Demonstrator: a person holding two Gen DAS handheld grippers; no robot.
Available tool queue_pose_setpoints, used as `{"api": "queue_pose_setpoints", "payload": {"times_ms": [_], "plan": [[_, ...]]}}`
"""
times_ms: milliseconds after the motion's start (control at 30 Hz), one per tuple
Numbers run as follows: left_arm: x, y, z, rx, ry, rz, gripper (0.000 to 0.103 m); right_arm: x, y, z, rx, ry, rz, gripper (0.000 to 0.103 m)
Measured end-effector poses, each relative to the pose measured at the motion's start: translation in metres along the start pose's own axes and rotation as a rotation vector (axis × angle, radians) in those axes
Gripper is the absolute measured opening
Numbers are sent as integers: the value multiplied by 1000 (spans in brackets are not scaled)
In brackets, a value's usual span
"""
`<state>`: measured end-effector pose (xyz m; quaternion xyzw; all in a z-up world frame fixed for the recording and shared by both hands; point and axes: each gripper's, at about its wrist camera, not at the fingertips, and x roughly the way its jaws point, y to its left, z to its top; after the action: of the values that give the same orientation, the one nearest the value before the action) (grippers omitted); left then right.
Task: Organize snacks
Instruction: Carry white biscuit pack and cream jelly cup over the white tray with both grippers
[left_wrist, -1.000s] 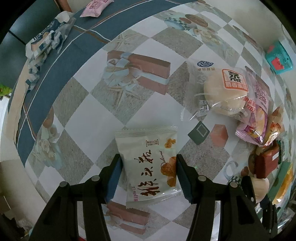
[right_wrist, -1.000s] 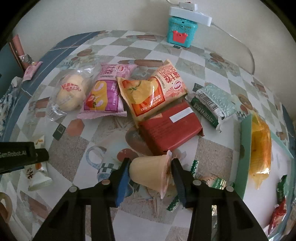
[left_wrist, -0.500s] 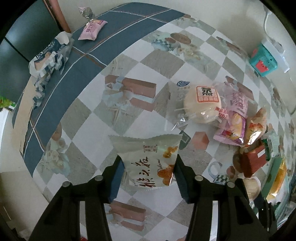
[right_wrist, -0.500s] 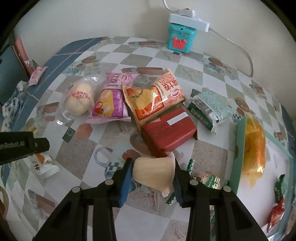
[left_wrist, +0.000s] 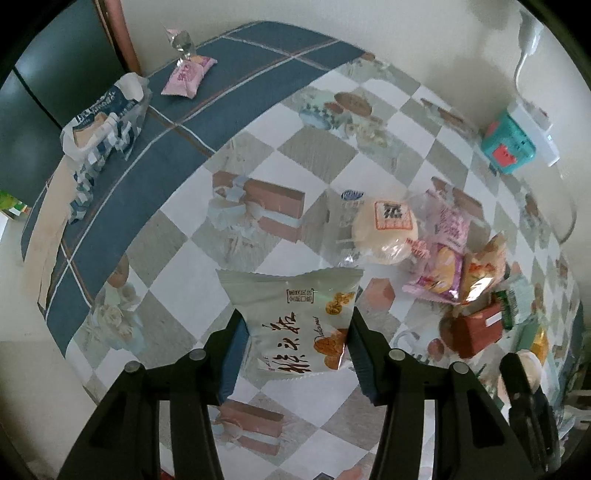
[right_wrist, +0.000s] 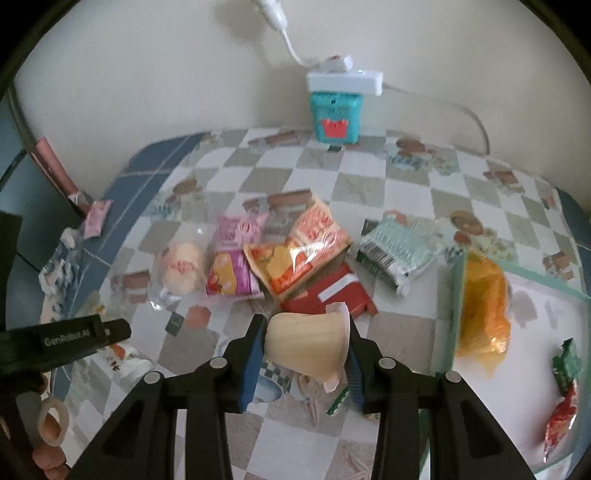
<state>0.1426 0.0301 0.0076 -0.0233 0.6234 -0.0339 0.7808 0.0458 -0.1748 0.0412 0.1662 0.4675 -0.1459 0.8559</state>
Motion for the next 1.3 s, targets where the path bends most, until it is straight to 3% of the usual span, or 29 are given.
{"api": "queue_pose_setpoints", "payload": {"times_ms": [300,600,967,1300], "plan": [[-32,6,4,-6,-58,-108,54,-45,-9,18,24,-117,-28,42],[-46,-12,-1,21,-99,-101,54,-68,-52,22,100,-168,-93,42],[-51,-90,-38,191,-94,-113,54,-86,-145,11,276,-190,-216,42],[-52,-167,-87,363,-51,-188,54,-92,-230,-16,457,-149,-307,42]]}}
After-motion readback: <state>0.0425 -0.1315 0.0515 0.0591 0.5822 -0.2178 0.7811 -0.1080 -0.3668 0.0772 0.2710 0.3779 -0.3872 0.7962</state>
